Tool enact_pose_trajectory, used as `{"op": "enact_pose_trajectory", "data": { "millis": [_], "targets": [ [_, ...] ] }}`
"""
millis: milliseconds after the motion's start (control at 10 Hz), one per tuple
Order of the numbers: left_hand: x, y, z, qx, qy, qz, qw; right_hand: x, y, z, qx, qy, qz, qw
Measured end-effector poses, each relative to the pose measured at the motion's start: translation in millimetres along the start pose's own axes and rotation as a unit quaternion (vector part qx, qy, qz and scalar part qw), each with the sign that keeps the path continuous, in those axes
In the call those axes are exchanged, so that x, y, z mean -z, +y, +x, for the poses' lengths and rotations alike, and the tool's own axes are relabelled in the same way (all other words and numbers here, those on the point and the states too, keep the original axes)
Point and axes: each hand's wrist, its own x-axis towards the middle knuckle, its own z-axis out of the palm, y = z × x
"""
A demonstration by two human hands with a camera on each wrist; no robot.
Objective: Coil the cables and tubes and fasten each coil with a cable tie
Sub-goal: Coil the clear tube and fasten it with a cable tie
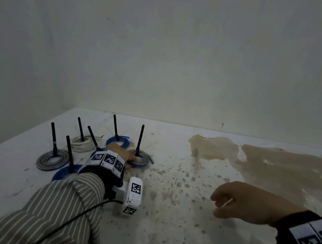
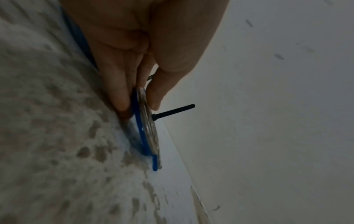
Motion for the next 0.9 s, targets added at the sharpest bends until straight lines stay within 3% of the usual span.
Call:
{"op": "enact_pose_trajectory", "data": {
  "millis": [100, 200, 300, 400, 500, 600, 700, 800, 900],
  "targets": [
    [0.0, 13.7, -2.0, -0.035, 0.023, 0.156, 0.987, 5.0, 7.2, -1.8, -0.007, 0.006, 0.006, 1.0],
    [2.6, 29.0, -11.3, -0.081, -0.022, 0.344, 0.935, 7.4, 9.7, 0.4, -0.008, 0.013, 0.016, 1.0],
    [0.3, 34.1, -18.8, -0.158, -0.065, 0.407, 0.897, 7.4, 8.2, 2.0, -0.003, 0.016, 0.019, 1.0],
    [-9.8, 29.9, -26.2, -0.184, -0.166, 0.461, 0.852, 7.1, 7.7, 2.3, 0.001, 0.013, 0.016, 1.0],
    [-15.7, 32.9, -36.3, -0.149, -0.21, 0.533, 0.806, 7.9, 4.9, -1.9, 0.001, 0.006, 0.02, 1.0],
    [-13.2, 41.1, -44.0, -0.134, -0.215, 0.58, 0.774, 11.2, 6.2, -6.7, 0.004, 0.015, 0.023, 1.0],
    [-10.4, 42.2, -48.7, -0.137, -0.192, 0.613, 0.754, 19.2, 8.5, -15.6, 0.017, 0.038, 0.029, 0.999],
    [-13.2, 42.8, -45.4, -0.155, -0.201, 0.582, 0.773, 38.8, 10.2, -29.7, 0.069, 0.107, 0.03, 0.991],
    [-16.4, 43.2, -48.2, -0.172, -0.217, 0.554, 0.785, 63.4, -3.2, -59.1, 0.189, 0.263, 0.089, 0.942]
  ]
}}
